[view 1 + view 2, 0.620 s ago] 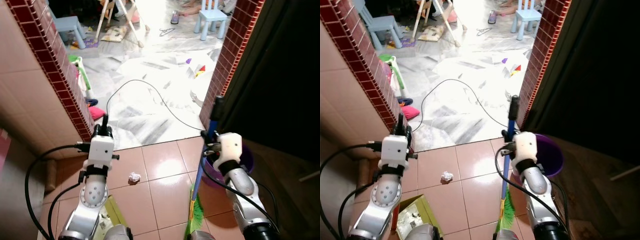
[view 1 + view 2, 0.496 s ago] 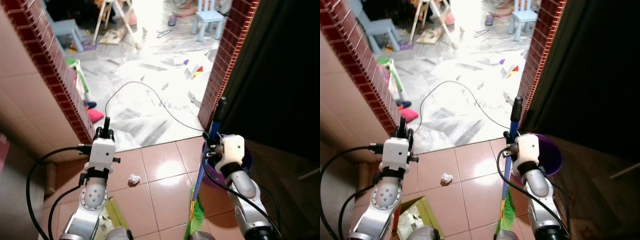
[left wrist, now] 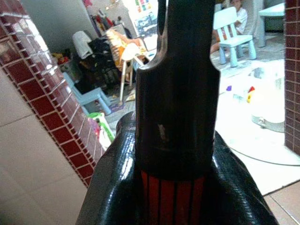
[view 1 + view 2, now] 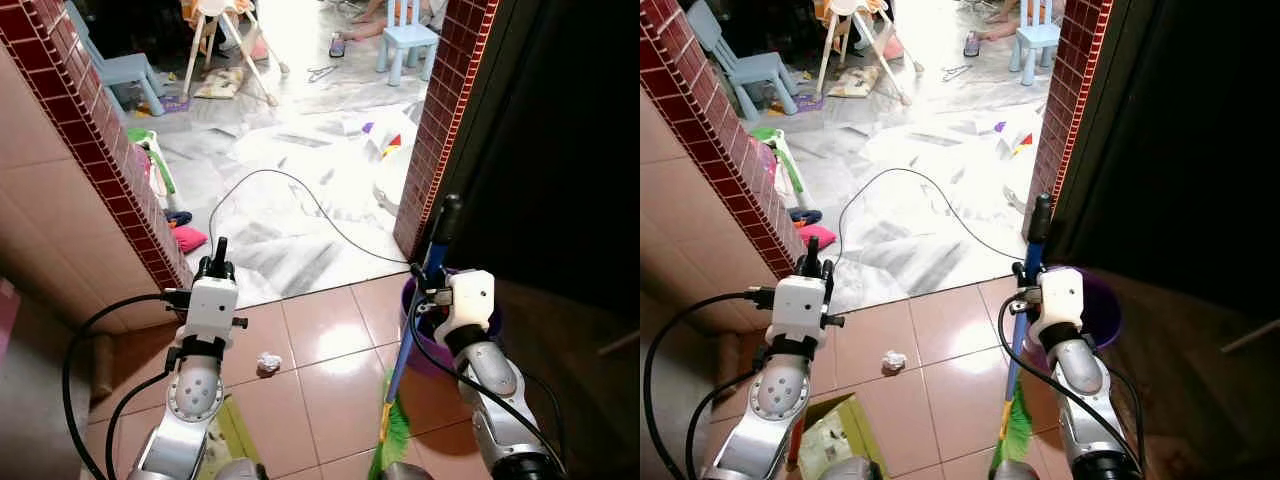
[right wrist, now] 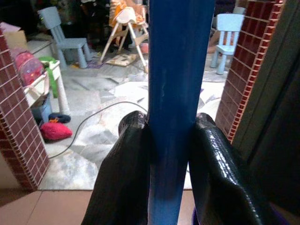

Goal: Sweep floor

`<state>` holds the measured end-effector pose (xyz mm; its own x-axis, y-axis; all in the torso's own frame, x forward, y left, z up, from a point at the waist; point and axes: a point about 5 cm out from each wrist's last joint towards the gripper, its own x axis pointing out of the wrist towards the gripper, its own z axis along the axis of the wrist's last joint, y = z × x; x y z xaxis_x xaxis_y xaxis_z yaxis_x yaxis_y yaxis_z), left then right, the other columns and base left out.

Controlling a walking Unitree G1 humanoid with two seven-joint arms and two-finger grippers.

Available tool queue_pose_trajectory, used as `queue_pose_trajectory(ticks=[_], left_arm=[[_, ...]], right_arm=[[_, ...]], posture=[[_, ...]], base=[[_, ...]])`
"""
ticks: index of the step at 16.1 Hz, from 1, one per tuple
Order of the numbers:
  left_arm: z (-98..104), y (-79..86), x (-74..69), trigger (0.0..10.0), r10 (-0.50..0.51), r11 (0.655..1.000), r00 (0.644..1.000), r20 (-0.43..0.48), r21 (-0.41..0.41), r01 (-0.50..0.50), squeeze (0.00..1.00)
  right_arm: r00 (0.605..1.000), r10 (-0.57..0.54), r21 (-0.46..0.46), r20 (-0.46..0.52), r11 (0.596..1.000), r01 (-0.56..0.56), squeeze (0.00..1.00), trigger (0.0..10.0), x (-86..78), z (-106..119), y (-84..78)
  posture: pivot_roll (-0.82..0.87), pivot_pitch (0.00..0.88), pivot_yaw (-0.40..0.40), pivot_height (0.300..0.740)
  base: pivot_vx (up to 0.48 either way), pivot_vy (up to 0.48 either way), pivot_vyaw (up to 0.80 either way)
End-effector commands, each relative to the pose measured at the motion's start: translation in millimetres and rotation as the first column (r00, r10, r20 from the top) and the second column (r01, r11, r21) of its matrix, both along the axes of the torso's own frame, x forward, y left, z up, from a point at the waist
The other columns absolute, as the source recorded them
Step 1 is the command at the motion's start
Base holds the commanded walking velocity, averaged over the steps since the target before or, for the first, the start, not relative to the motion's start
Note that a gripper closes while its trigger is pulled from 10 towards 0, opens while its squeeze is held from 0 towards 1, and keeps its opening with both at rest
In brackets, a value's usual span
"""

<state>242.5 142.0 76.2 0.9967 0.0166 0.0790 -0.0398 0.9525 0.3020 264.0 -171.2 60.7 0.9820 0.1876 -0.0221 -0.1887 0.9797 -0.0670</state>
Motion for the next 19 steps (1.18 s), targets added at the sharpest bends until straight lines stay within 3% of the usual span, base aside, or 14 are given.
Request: queue_pose_trajectory(ticks=[1, 5, 11, 14, 17, 19], left_arm=[[5.0, 2.9, 1.3, 10.0, 0.011, 1.000, 1.000, 0.014, 0.020, -0.011, 0.00], [7.7, 8.5, 3.4, 10.0, 0.077, 0.997, 0.997, 0.020, -0.023, -0.077, 0.00], [9.2, -7.3, 7.9, 10.0, -0.026, 0.999, 1.000, 0.000, -0.029, 0.026, 0.00], [11.5, -17.2, 12.6, 10.0, -0.089, 0.993, 0.996, -0.017, -0.080, 0.088, 0.00], [12.3, -19.0, 13.5, 10.0, -0.104, 0.990, 0.994, -0.020, -0.094, 0.102, 0.00], [11.6, -19.7, 14.1, 10.0, -0.112, 0.989, 0.993, -0.028, -0.096, 0.109, 0.00]], right_arm=[[0.999, 0.032, -0.013, 0.011, 0.999, -0.032, 0.00, 10.0, 2.2, 6.1, 2.3], [0.997, 0.074, -0.011, -0.008, 0.997, -0.074, 0.00, 10.0, 4.6, 6.8, 7.4], [1.000, 0.017, -0.003, -0.018, 1.000, -0.017, 0.00, 10.0, 3.7, 7.3, 4.6], [0.999, -0.015, -0.066, -0.041, 0.998, 0.012, 0.00, 10.0, 2.1, 9.0, -2.6], [1.000, -0.020, -0.078, -0.021, 0.997, 0.019, 0.00, 10.0, 7.2, 16.2, -3.6], [0.999, -0.028, -0.072, -0.041, 0.997, 0.025, 0.00, 10.0, 9.1, 15.6, -3.0]], posture=[[-0.11, 0.000, 0.013, 0.740], [-0.09, 0.000, -0.020, 0.740], [-0.12, 0.000, 0.027, 0.740], [-0.14, 0.000, 0.041, 0.740], [-0.14, 0.000, 0.045, 0.740], [-0.14, 0.000, 0.044, 0.740]], base=[[0.000, 0.000, 0.79], [0.000, 0.000, 0.58], [0.000, 0.000, 0.00], [0.000, 0.000, 0.00], [0.000, 0.000, 0.00], [0.000, 0.000, -0.80]])
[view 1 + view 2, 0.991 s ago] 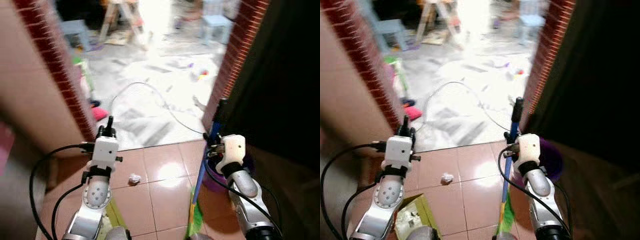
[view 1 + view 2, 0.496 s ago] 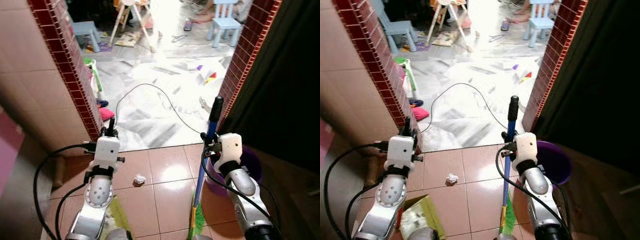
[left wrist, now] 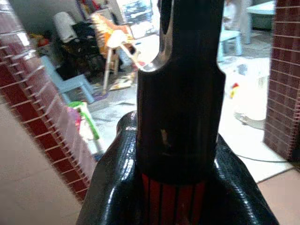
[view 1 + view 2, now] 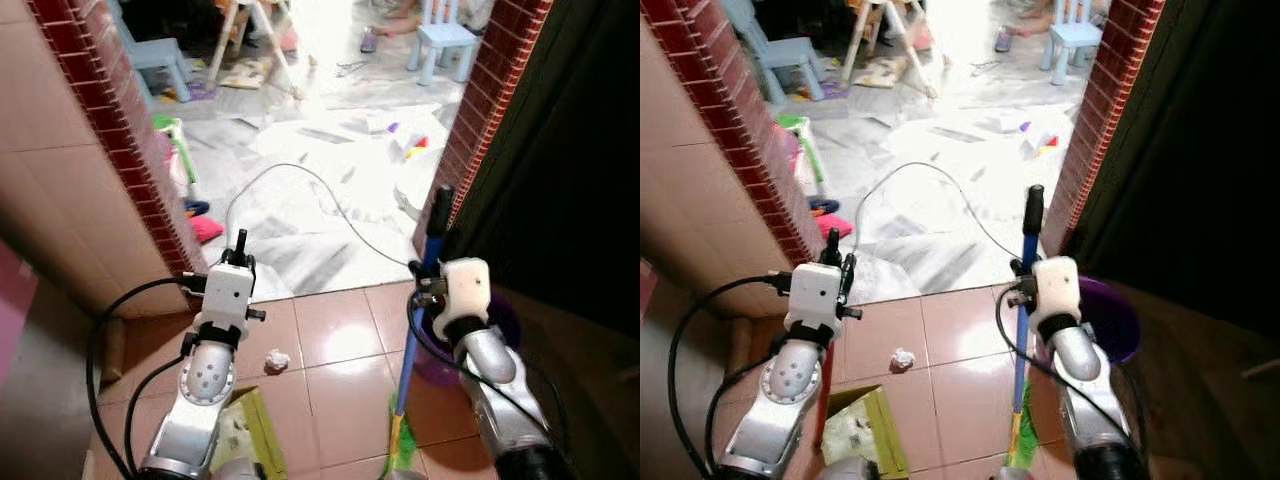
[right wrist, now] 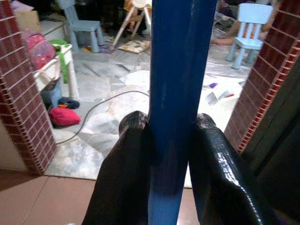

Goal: Sweep floor

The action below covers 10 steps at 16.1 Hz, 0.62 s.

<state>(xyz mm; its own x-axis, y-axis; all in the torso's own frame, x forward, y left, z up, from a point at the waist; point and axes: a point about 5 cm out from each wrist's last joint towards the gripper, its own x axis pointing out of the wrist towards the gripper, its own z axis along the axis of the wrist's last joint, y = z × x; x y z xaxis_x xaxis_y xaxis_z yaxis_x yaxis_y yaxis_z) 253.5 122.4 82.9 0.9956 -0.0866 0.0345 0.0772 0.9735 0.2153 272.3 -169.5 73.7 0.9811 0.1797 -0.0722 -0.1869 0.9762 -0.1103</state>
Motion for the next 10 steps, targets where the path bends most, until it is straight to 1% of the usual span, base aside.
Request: queue_pose_trajectory(ticks=[1, 2, 3, 7, 10], left_arm=[[4.9, -0.2, 3.0, 10.0, -0.001, 1.000, 1.000, 0.013, -0.008, 0.001, 0.00], [4.1, -0.4, 2.6, 10.0, 0.002, 1.000, 1.000, 0.006, -0.011, -0.002, 0.00], [1.8, -1.6, 1.5, 10.0, 0.000, 1.000, 1.000, -0.007, -0.016, 0.000, 0.00], [1.3, -3.5, 0.3, 10.0, -0.013, 1.000, 1.000, -0.015, -0.025, 0.013, 0.00], [0.5, -3.0, 1.2, 10.0, -0.009, 1.000, 1.000, -0.021, -0.019, 0.009, 0.00]], right_arm=[[1.000, -0.018, -0.022, 0.003, 1.000, 0.018, 0.00, 10.0, 0.8, 3.0, -4.4], [1.000, -0.015, -0.019, 0.004, 1.000, 0.015, 0.00, 10.0, 0.5, 3.1, -3.9], [1.000, -0.009, -0.016, -0.002, 1.000, 0.009, 0.00, 10.0, -0.2, 2.2, -2.7], [1.000, -0.004, -0.012, -0.013, 1.000, 0.004, 0.00, 10.0, -2.0, 1.5, -2.6], [1.000, -0.008, -0.012, -0.021, 1.000, 0.007, 0.00, 10.0, -3.1, 0.5, -4.9]], posture=[[-0.14, 0.000, 0.044, 0.740], [-0.14, 0.000, 0.044, 0.740], [-0.14, 0.000, 0.045, 0.740], [-0.14, 0.000, 0.046, 0.740], [-0.15, 0.000, 0.047, 0.740]], base=[[0.000, 0.000, -0.80], [0.000, 0.000, -0.48], [0.000, 0.000, 0.00], [0.000, 0.000, 0.00], [-0.288, 0.000, 0.00]])
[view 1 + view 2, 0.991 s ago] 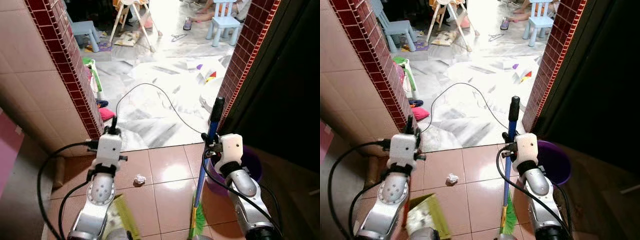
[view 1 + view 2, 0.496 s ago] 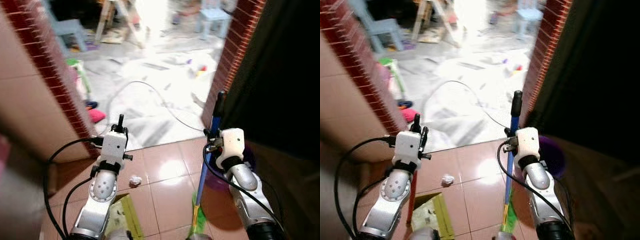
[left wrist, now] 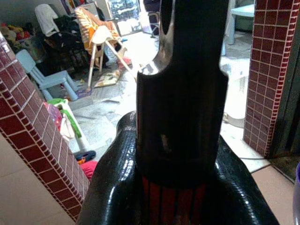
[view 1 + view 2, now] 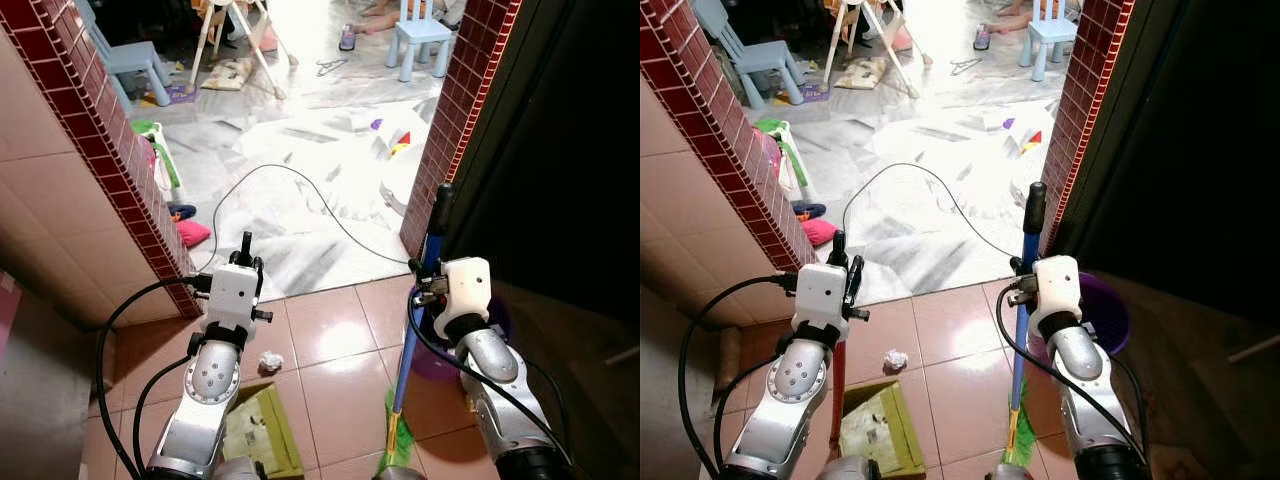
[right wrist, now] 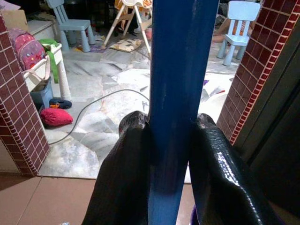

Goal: Sweep floor

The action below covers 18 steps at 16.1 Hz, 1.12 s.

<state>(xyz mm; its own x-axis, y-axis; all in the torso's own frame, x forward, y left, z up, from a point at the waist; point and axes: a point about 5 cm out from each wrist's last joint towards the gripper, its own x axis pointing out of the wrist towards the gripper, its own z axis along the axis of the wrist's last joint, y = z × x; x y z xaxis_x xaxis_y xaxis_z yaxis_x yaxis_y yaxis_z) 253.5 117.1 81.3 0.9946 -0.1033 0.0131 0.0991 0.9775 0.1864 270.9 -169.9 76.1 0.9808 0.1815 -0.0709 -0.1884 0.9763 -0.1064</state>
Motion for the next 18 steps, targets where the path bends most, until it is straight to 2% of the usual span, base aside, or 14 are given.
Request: queue_pose_trajectory(ticks=[1, 13, 16, 18], left_arm=[[1.8, 2.4, 1.5, 10.0, 0.009, 1.000, 1.000, 0.001, 0.009, -0.009, 0.00], [0.8, 3.5, 5.2, 10.0, 0.008, 1.000, 1.000, -0.009, 0.011, -0.008, 0.00], [1.1, -0.2, 3.6, 10.0, -0.020, 1.000, 1.000, -0.006, 0.000, 0.020, 0.00], [5.9, -7.3, 5.9, 10.0, -0.076, 0.997, 0.997, 0.015, -0.020, 0.076, 0.00]], right_arm=[[1.000, -0.010, -0.017, -0.024, 1.000, 0.010, 0.00, 10.0, -2.0, -2.2, -5.4], [1.000, -0.007, -0.015, -0.028, 1.000, 0.007, 0.00, 10.0, 0.2, -2.5, -5.4], [0.999, -0.037, -0.041, -0.003, 0.998, 0.037, 0.00, 10.0, 1.3, 1.3, -7.6], [0.996, -0.079, -0.090, 0.039, 0.993, 0.083, 0.00, 10.0, 3.7, 7.2, -15.9]], posture=[[-0.15, 0.000, 0.046, 0.740], [-0.15, 0.000, 0.058, 0.740], [-0.15, 0.000, 0.064, 0.740], [-0.14, 0.000, 0.060, 0.740]], base=[[-0.319, 0.000, 0.00], [-0.416, 0.000, 0.00], [0.000, 0.000, 0.00], [0.000, 0.000, -0.58]])
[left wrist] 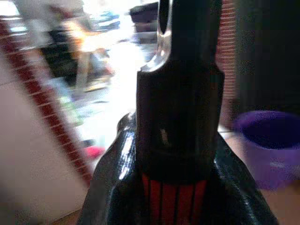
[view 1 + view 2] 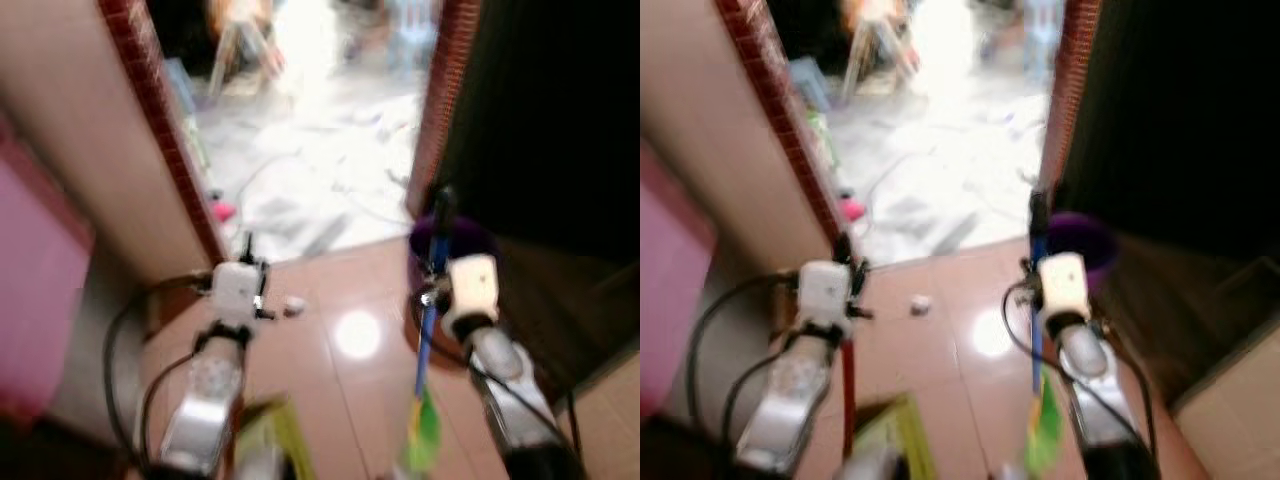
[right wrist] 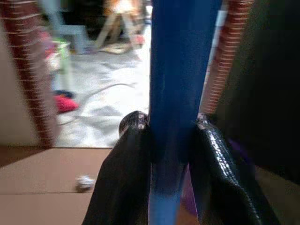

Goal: Sweep floor

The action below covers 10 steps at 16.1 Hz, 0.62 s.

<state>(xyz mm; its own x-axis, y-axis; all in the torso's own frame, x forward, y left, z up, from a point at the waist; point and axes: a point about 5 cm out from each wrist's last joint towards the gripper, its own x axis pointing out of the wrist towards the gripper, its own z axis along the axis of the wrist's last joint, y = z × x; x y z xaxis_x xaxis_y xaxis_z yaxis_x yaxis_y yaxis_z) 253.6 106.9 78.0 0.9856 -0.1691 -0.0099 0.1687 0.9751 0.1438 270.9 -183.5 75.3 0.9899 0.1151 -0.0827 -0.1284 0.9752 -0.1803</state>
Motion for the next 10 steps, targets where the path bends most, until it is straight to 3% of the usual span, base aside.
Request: queue_pose_trajectory(ticks=[1, 2, 3, 5, 10], left_arm=[[14.4, 1.1, 9.0, 10.0, -0.015, 1.000, 0.997, 0.070, 0.021, 0.013, 0.00], [21.3, -1.0, 14.6, 10.0, -0.018, 1.000, 0.995, 0.096, -0.009, 0.019, 0.00], [24.8, -3.3, 17.3, 10.0, -0.043, 0.999, 0.991, 0.128, 0.010, 0.042, 0.00], [27.4, -8.2, 17.0, 10.0, -0.091, 0.995, 0.988, 0.127, -0.037, 0.097, 0.00], [21.3, -7.8, 17.2, 10.0, -0.053, 0.997, 0.994, 0.092, -0.059, 0.059, 0.00]], right_arm=[[0.999, -0.020, -0.032, 0.039, 0.999, 0.021, 0.00, 10.0, 4.3, 8.4, -3.7], [0.998, -0.028, -0.052, 0.051, 0.998, 0.030, 0.00, 10.0, 6.7, 10.6, -5.1], [0.997, -0.038, -0.071, 0.067, 0.997, 0.042, 0.00, 10.0, 10.5, 14.0, -6.4], [0.995, -0.063, -0.092, 0.078, 0.993, 0.070, 0.00, 10.0, 14.6, 18.0, -10.2], [0.997, -0.064, -0.068, 0.053, 0.995, 0.068, 0.00, 10.0, 9.0, 12.5, -11.9]], posture=[[-0.15, 0.000, 0.066, 0.740], [-0.14, 0.000, 0.072, 0.740], [-0.14, 0.000, 0.076, 0.740], [-0.15, 0.000, 0.077, 0.740], [-0.15, 0.000, 0.069, 0.740]], base=[[0.000, 0.000, -0.59], [0.000, 0.000, 0.00], [0.000, 0.000, 0.00], [0.000, 0.000, 0.00], [0.000, 0.000, 0.00]])
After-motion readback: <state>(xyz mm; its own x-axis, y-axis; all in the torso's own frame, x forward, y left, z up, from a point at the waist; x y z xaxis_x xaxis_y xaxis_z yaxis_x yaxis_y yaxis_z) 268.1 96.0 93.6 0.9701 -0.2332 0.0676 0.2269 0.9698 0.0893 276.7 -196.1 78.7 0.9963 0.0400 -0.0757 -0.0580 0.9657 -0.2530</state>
